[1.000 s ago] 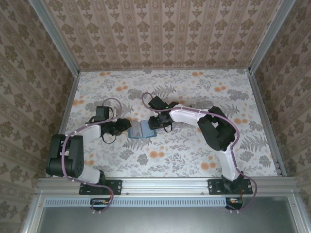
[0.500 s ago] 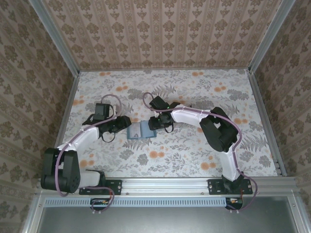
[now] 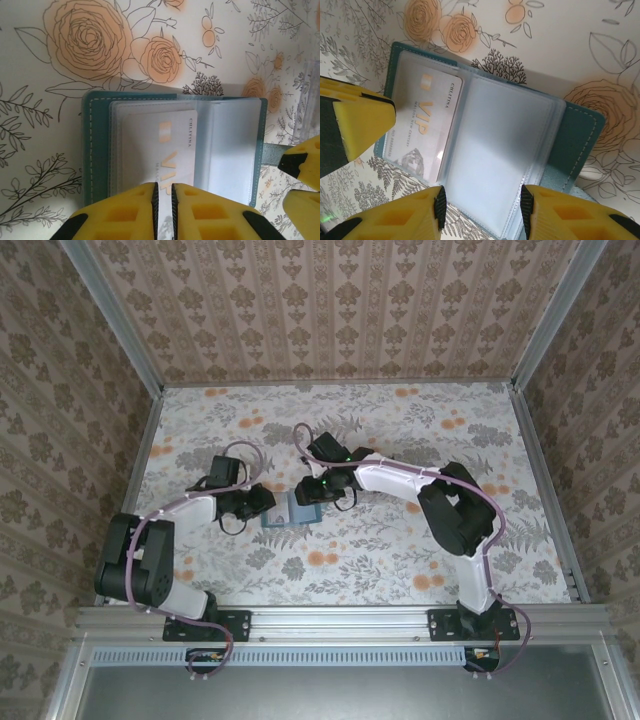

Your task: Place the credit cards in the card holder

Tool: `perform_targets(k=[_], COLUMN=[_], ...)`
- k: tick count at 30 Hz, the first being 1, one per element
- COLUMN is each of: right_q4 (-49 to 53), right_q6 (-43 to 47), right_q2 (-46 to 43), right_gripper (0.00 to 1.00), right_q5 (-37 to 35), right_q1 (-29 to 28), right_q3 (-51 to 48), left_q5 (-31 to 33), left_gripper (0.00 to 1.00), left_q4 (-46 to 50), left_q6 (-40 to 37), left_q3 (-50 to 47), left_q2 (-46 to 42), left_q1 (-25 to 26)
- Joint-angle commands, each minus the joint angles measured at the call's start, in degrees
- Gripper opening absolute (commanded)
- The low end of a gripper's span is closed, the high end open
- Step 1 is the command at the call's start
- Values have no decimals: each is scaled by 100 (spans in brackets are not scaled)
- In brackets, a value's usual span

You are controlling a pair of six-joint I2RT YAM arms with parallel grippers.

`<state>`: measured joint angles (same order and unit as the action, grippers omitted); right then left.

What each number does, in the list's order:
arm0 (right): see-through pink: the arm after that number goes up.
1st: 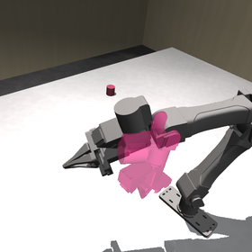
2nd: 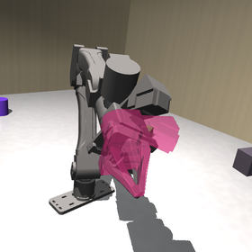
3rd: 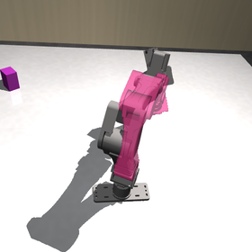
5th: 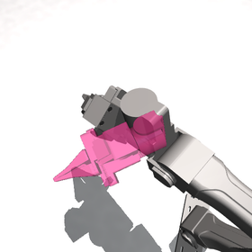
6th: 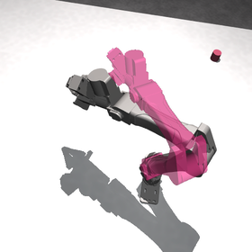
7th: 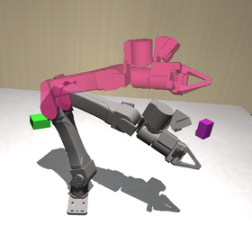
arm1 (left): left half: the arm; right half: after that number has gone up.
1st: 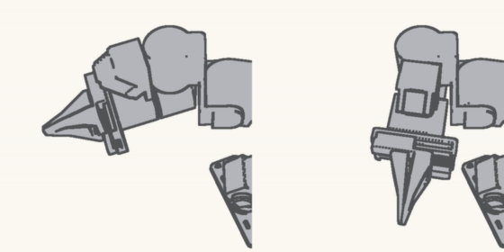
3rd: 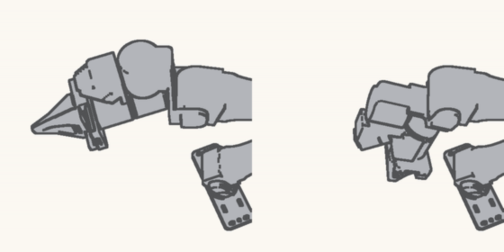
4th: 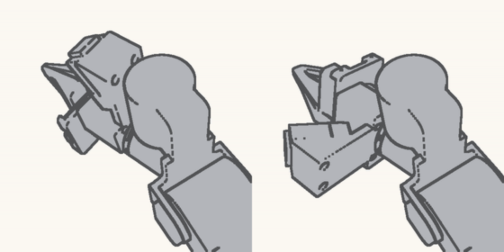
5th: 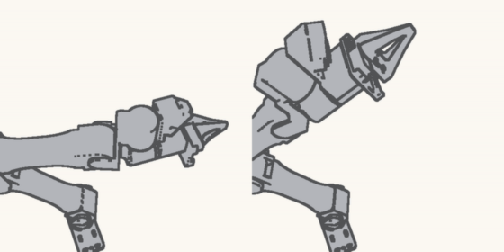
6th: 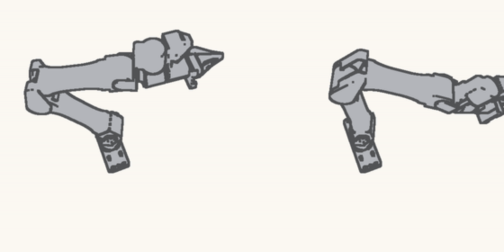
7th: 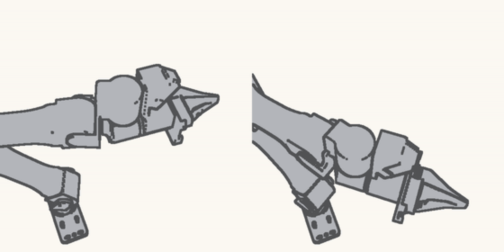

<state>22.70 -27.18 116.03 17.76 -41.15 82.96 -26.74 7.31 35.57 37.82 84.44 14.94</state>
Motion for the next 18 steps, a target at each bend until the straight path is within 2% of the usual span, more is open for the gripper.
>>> perform_targets(k=[1,7,12,18], right_q4=[17,108,320,150], right_q6=[-111,-73,18,-81], right_q2=[211,359,429,473], right_gripper=[47,47,47,47], right_q5=[237,199,-131,137], right_q1=[-23,-50,-44,-55], right_q3=[163,279,322,316], left_q5=[-15,-59,-68,-108], left_gripper=[16,15,15,15], left_q4=[-98,-212,-226,-304], left_q6=[-33,10,16,55], left_q3=[-130,-240,-241,-251], left_q2=[112,190,195,250], left_q1=[-53,-94,-98,-96])
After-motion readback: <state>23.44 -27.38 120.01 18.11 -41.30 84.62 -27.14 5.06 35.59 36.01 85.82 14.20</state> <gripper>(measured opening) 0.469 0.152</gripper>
